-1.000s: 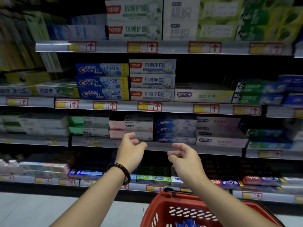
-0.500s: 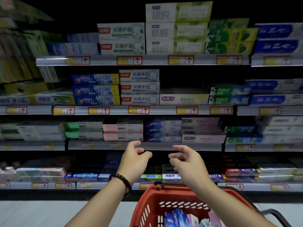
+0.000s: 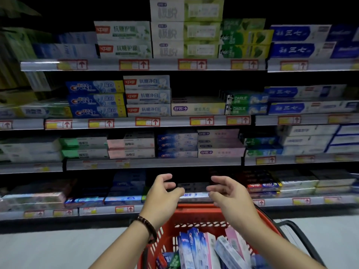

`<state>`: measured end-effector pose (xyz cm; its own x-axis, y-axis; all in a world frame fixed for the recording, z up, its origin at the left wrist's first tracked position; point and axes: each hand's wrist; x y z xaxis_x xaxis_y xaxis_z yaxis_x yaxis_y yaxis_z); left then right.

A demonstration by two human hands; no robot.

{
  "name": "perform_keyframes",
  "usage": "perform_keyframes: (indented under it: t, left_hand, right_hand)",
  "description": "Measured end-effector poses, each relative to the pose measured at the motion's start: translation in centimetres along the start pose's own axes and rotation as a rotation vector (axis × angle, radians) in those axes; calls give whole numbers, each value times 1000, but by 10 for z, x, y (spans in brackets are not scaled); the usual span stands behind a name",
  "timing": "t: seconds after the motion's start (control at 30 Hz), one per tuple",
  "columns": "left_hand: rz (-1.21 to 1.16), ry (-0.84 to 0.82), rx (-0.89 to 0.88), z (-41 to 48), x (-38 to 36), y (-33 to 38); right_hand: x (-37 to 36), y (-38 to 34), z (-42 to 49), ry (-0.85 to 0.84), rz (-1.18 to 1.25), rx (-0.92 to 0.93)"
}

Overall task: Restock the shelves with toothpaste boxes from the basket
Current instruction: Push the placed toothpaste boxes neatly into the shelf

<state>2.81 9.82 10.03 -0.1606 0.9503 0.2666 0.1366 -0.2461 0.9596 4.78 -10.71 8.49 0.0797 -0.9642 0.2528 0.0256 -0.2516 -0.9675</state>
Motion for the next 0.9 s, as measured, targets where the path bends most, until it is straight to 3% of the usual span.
perform_keyframes:
  t: [0.9]
  left_hand:
    - [153, -247, 182, -46, -86, -62]
  right_hand:
    - [94, 110, -68, 183, 18, -229]
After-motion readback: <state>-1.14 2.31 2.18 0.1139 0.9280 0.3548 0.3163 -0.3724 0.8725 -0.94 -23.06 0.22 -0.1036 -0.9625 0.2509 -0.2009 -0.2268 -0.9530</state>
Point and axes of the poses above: each hand's wrist, its own z-axis towards the middle knuckle, its own x-axis out of the back of the hand, y = z × x, and after that the axes turned 5 degrees about -y, right-handed
